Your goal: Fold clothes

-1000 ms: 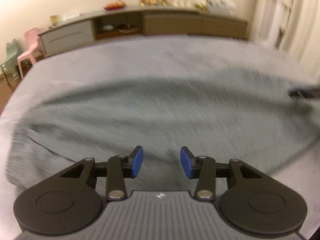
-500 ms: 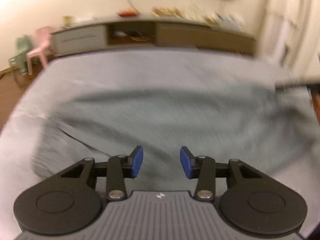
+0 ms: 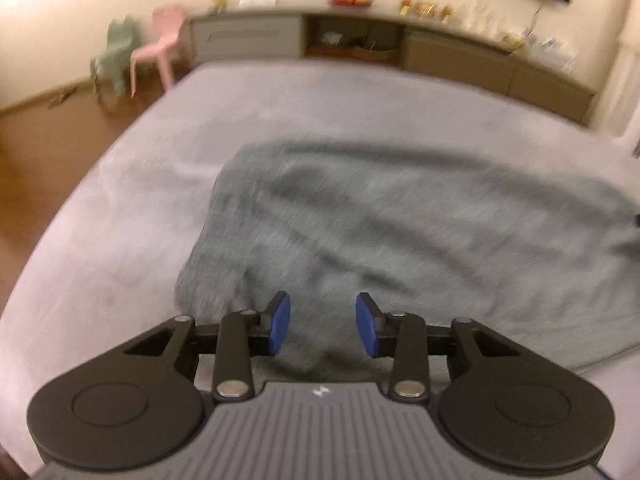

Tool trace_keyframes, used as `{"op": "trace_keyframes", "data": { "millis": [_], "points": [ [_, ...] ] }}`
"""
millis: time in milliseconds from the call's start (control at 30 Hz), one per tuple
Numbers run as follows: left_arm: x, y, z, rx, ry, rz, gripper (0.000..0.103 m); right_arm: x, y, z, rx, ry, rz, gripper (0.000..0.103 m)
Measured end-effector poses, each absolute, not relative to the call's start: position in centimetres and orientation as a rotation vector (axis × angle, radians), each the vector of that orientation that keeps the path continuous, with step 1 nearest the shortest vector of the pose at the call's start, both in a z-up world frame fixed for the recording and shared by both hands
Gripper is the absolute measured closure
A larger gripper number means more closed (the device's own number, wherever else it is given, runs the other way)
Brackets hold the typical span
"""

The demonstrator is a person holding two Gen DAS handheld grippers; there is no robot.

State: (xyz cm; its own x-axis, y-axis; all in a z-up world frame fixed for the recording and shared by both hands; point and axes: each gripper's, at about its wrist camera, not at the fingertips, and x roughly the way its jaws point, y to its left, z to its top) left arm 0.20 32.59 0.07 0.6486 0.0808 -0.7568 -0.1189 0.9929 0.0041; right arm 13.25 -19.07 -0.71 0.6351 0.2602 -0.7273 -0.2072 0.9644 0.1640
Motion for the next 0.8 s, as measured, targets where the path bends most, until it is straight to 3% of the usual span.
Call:
{"op": "trace_keyframes", "data": {
  "millis": [67,133,167,200,267,333,433,567,800],
  "points": [
    [0.9,32.9,-0.3,-0.031,0.857,0.15,0.057,12.0,-18.3,-0.8,0.065,0.854,0.339,0.061],
    [1.6,34.3,-1.6,-0.059,0.927,0.211,0.063,11.3,-18.3,-1.4,0.02,0.853,0.341,0.06],
    [1.8,35.1,-2.3,-0.081,0.955,0.22,0.074,11.2,-18.7,-1.8,-0.008,0.847,0.317,0.066],
    [1.6,35.6,-2.6,-0.087,0.955,0.215,0.074,11.1,-19.2,-2.1,-0.034,0.84,0.293,0.075],
    [1.0,35.6,-2.1,-0.076,0.941,0.205,0.074,10.7,-20.7,-1.6,-0.014,0.85,0.232,0.072],
    [-0.1,35.5,-1.1,-0.102,0.911,0.187,0.067,9.2,-23.0,-0.6,0.077,0.842,0.219,0.057],
    [-1.6,35.8,0.5,-0.157,0.863,0.167,0.054,6.1,-27.8,1.0,0.216,0.794,0.211,0.047],
    [-2.9,36.8,1.3,-0.29,0.834,0.152,0.047,2.0,-37.2,2.0,0.399,0.703,0.049,0.043],
    [-4.3,37.1,-1.8,-0.574,0.917,0.158,0.036,-6.2,-53.2,-1.9,0.745,0.658,-0.265,0.039]
  ]
}}
